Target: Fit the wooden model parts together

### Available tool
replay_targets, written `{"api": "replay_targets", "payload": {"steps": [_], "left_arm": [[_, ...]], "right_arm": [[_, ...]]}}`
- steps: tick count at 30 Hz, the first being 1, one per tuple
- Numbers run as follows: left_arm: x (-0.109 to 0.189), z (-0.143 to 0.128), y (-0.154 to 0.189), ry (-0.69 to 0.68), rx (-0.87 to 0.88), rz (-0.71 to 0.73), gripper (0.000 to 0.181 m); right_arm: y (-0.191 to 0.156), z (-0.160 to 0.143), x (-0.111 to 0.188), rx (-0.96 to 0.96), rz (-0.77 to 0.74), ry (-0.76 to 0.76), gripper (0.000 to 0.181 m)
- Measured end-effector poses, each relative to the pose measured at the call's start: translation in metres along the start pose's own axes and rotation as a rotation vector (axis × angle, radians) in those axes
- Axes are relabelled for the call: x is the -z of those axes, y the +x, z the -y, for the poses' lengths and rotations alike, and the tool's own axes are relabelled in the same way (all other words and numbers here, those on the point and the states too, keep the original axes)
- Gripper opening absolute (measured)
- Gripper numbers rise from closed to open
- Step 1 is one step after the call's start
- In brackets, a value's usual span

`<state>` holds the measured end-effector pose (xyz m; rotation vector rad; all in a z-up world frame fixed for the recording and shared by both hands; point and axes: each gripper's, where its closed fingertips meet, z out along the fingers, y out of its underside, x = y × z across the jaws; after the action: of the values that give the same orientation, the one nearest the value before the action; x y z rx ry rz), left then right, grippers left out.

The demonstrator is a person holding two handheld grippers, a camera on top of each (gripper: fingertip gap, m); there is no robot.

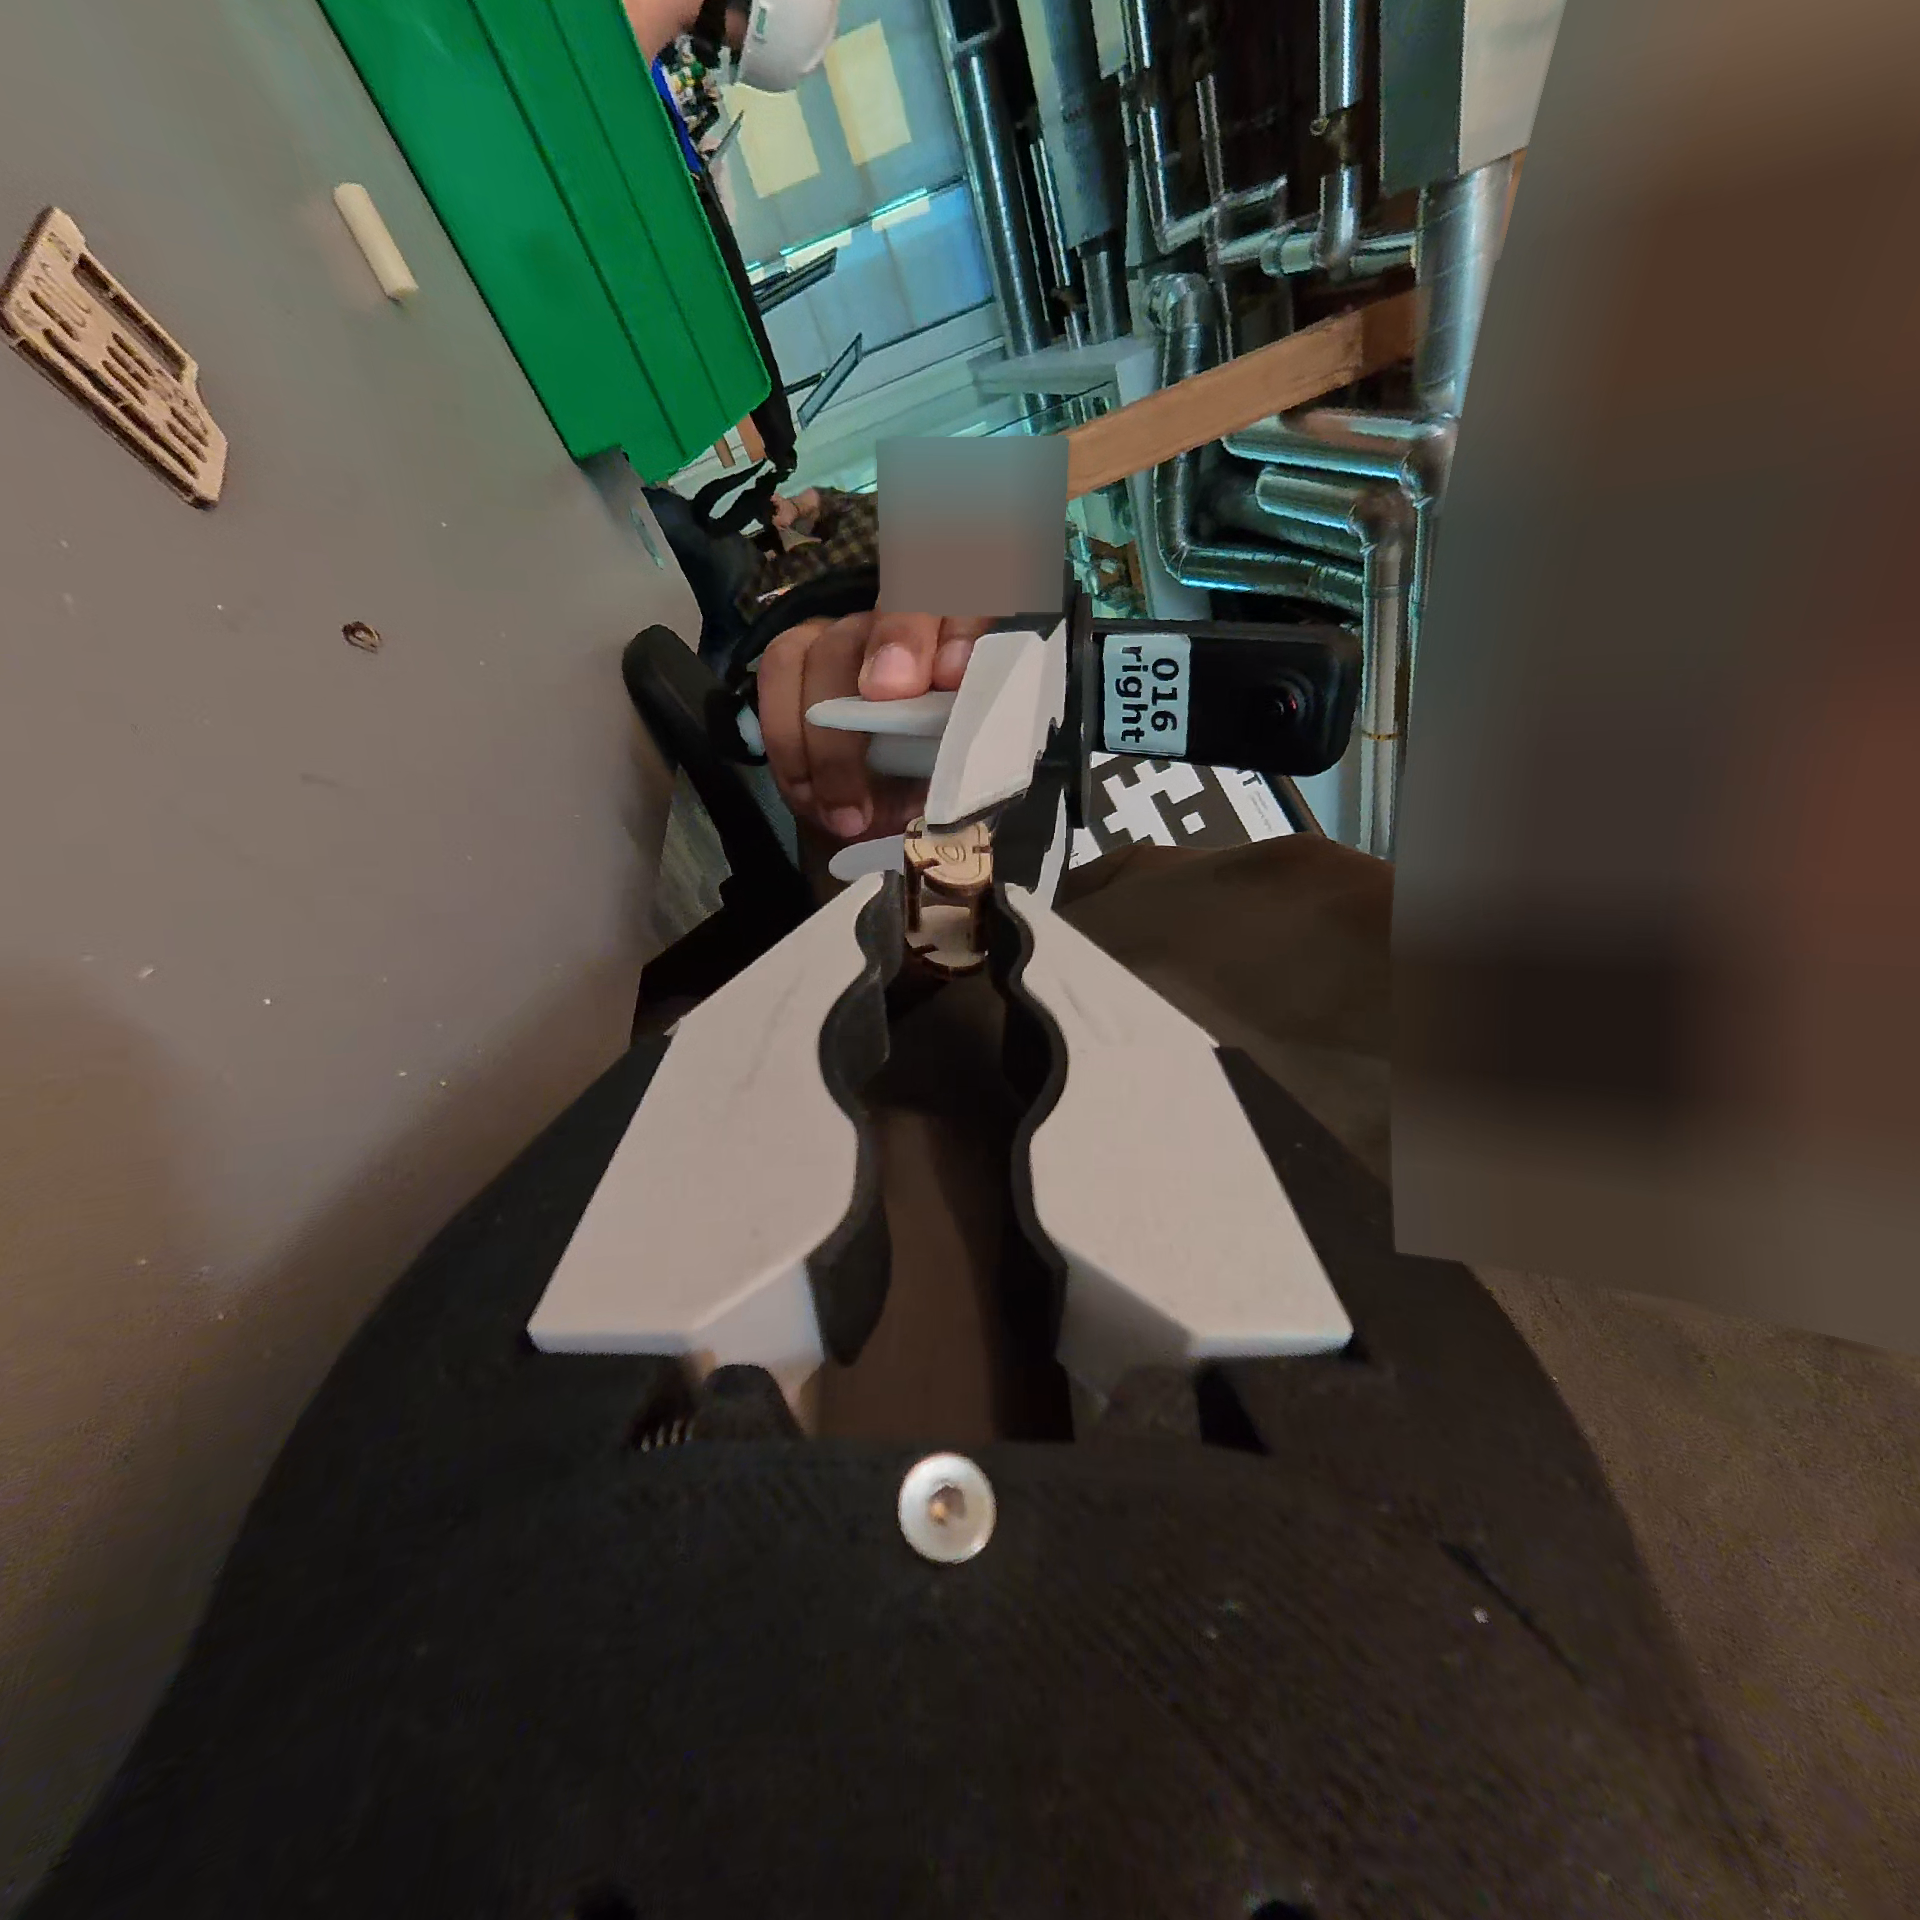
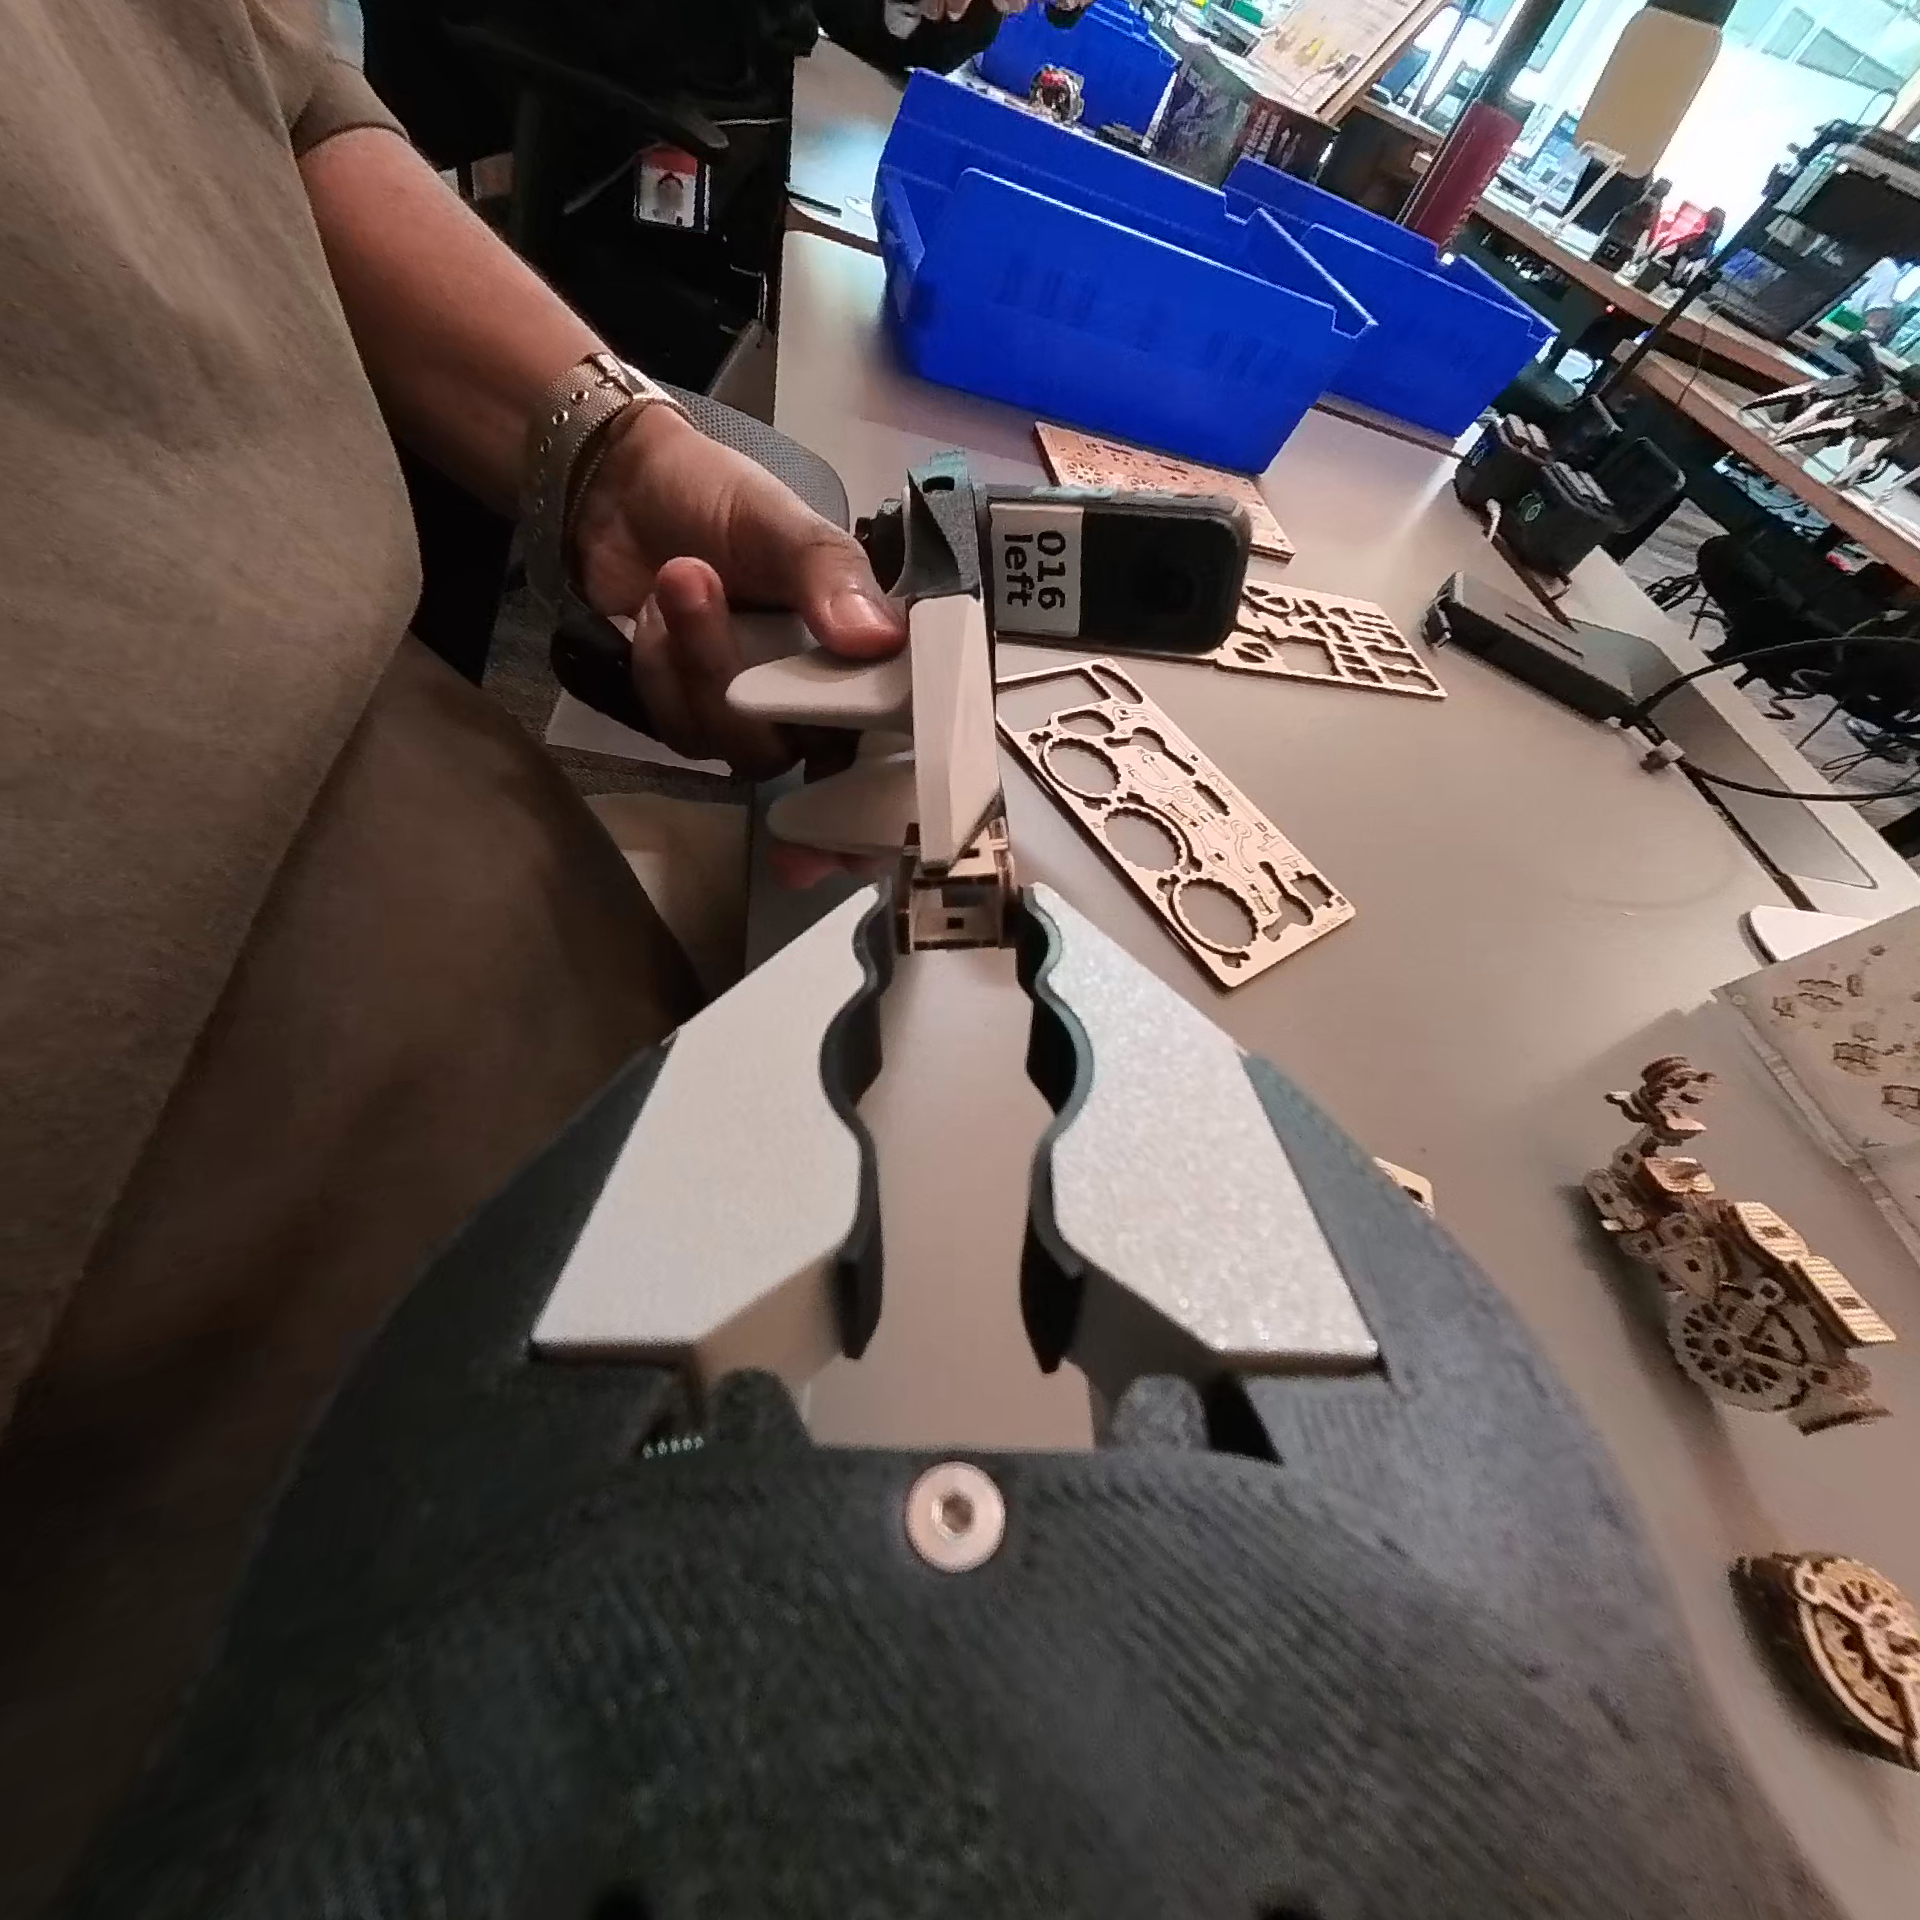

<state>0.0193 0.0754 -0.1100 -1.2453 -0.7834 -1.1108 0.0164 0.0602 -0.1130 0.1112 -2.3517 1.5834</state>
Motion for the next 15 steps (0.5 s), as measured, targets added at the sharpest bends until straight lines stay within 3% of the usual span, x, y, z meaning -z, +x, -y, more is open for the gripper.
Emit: {"api": "replay_targets", "payload": {"steps": [5,9,12,15], "left_arm": [[0.0,0.001,0.0,0.007,0.02,-0.015,0.014],[0.001,0.001,-0.003,-0.007,-0.005,0.013,0.039],[0.004,0.007,-0.001,0.003,-0.124,0.06,0.051],[0.01,0.012,-0.001,-0.02,-0.372,0.179,0.061]], "right_arm": [[0.001,0.0,0.0,-0.009,-0.002,0.005,0.021],[0.007,0.003,0.003,-0.053,-0.016,0.024,0.022],[0.015,-0.002,0.004,-0.142,-0.013,0.028,0.021],[0.016,-0.005,0.004,-0.301,0.055,0.055,0.021]]}}
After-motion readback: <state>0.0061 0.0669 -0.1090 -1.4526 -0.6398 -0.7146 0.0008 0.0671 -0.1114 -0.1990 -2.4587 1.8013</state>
